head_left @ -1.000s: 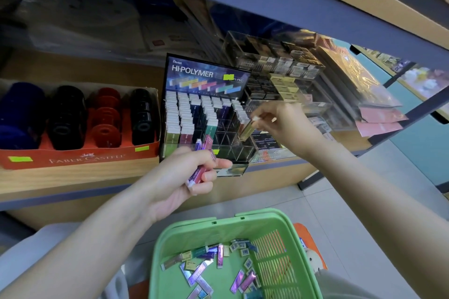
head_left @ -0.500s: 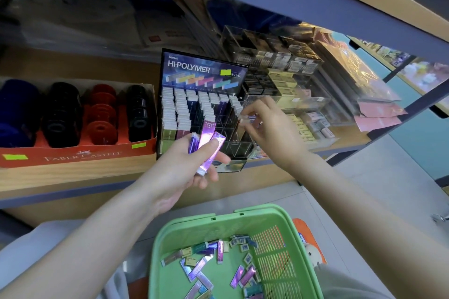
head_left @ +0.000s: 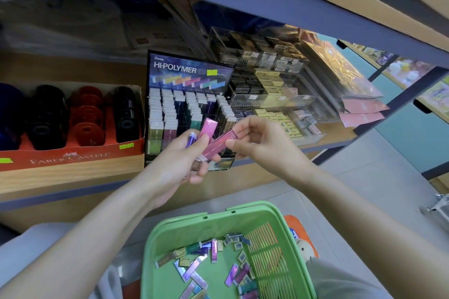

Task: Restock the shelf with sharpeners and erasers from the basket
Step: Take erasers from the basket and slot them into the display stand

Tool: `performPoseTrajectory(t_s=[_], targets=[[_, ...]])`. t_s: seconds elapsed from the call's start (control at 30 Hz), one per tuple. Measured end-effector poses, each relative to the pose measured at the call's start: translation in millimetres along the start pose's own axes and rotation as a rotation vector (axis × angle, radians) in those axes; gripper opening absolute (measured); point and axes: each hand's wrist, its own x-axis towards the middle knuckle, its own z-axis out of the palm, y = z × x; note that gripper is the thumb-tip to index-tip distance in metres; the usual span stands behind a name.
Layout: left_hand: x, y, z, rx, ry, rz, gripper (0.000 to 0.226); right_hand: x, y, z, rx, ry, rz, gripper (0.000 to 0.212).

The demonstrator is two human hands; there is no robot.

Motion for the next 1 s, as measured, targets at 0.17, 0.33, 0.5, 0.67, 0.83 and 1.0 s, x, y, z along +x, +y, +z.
performPoseTrajectory(t_s=[0.17, 0.33, 0.5, 0.67, 0.83, 1.0], targets=[[6.4, -4.8, 4.5, 0.230, 0.051, 0.051, 0.024, -10.2, 10.4, -2.3, -0.243, 0.002, 0.010, 0.017], [6.5, -8.5, 6.3, 0.438, 0.036, 0.130, 0.025, -23.0, 9.7, 12.6, -0.615, -0.009, -0.218, 0.015], [2.3, -7.9, -0.7, 0.525, 0.102, 0.224, 0.028, -18.9, 0.3, 14.2, -0.679, -0.068, -0.248, 0.012], [-2.9, 1.3, -23.6, 0.472, 0.277, 0.444, 0.023, -8.2, -6.6, 4.2, -0.618, 0.007, -0.179, 0.009], [-9.4, 12.2, -43.8, 0.495, 0.404, 0.512, 0.023, 10.9, -11.1, 11.7, -0.343, 0.123, -0.161, 0.026], [-13.0, 13.8, -54.8, 0.536, 0.445, 0.510, 0.025, 36.8, -15.4, 19.9, -0.297, 0.235, -0.237, 0.021]])
